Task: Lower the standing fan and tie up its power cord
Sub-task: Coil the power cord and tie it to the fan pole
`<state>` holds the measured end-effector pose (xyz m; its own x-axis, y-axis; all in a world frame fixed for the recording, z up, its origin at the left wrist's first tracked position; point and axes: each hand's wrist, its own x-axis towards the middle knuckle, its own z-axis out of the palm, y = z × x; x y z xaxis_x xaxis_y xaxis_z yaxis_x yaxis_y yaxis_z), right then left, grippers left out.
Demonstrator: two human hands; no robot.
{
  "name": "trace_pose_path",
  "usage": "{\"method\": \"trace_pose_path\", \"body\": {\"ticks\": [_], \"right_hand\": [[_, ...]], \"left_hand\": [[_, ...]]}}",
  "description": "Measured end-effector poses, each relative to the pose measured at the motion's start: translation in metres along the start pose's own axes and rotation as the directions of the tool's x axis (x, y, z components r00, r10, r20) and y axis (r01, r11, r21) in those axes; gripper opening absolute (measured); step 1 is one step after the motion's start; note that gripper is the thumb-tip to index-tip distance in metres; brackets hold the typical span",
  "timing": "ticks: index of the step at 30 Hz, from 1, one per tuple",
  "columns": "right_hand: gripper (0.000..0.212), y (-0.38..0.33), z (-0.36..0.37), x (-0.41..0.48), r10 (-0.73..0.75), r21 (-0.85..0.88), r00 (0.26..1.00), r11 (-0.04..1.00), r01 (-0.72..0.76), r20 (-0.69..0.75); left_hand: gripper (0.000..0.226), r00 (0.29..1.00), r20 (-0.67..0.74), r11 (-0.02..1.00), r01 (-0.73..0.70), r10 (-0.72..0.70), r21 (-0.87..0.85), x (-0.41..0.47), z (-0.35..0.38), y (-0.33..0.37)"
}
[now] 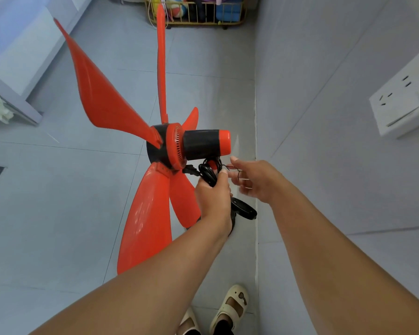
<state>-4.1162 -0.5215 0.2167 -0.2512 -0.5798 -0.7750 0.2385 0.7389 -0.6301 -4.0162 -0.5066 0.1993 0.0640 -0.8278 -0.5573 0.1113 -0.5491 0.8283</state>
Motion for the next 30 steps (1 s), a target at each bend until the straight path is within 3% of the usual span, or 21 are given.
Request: {"method": "trace_pose_path", "body": {"ticks": [6, 11, 14, 17, 19, 22, 25, 27, 30], "right_hand": [[0.012, 0.006, -0.005, 0.008, 0.008, 0.210, 0.989, 0.977, -0.040, 0.150], [0.015, 0.008, -0.013, 0.008, -0.032, 0.205, 0.972, 0.979, -0.018, 0.234], [0.018, 0.005, -0.015, 0.006, -0.088, 0.079, 0.969, 0.994, 0.071, 0.232], [0.011, 0.002, -0.008, 0.005, -0.250, -0.236, 0.960, 0.933, 0.273, 0.122], [0.010, 0.004, 0.001, 0.007, -0.402, -0.412, 0.916, 0.832, 0.372, 0.015], [0.012, 0.015, 0.013, 0.009, -0.621, -0.557, 0.773, 0.691, 0.460, -0.132], [0.014, 0.025, 0.018, 0.008, -0.749, -0.638, 0.641, 0.579, 0.508, -0.168], [0.017, 0.029, 0.017, 0.007, -0.785, -0.638, 0.603, 0.538, 0.551, -0.141], [0.019, 0.031, 0.010, 0.004, -0.796, -0.615, 0.602, 0.509, 0.603, -0.069]], "left_hand": [[0.024, 0.996, 0.021, 0.989, 0.092, -0.090, -0.117, 0.006, 0.000, 0.005], [0.023, 0.996, 0.052, 0.993, 0.071, -0.067, -0.089, 0.009, -0.003, 0.001], [0.016, 0.998, 0.055, 0.999, 0.043, -0.041, -0.033, 0.011, -0.008, 0.000], [0.014, 0.998, 0.054, 0.999, 0.025, -0.026, 0.024, 0.013, -0.009, 0.000], [0.016, 0.998, 0.048, 0.999, 0.029, -0.030, 0.025, 0.013, -0.008, 0.000], [0.018, 0.998, 0.049, 0.999, 0.043, -0.042, -0.010, 0.012, -0.007, 0.000], [0.022, 0.998, 0.045, 0.998, 0.053, -0.052, -0.032, 0.013, -0.008, 0.000], [0.021, 0.997, 0.045, 0.997, 0.062, -0.060, -0.039, 0.014, -0.008, 0.000], [0.018, 0.994, 0.045, 0.993, 0.099, -0.096, -0.069, 0.014, -0.010, 0.000]]}}
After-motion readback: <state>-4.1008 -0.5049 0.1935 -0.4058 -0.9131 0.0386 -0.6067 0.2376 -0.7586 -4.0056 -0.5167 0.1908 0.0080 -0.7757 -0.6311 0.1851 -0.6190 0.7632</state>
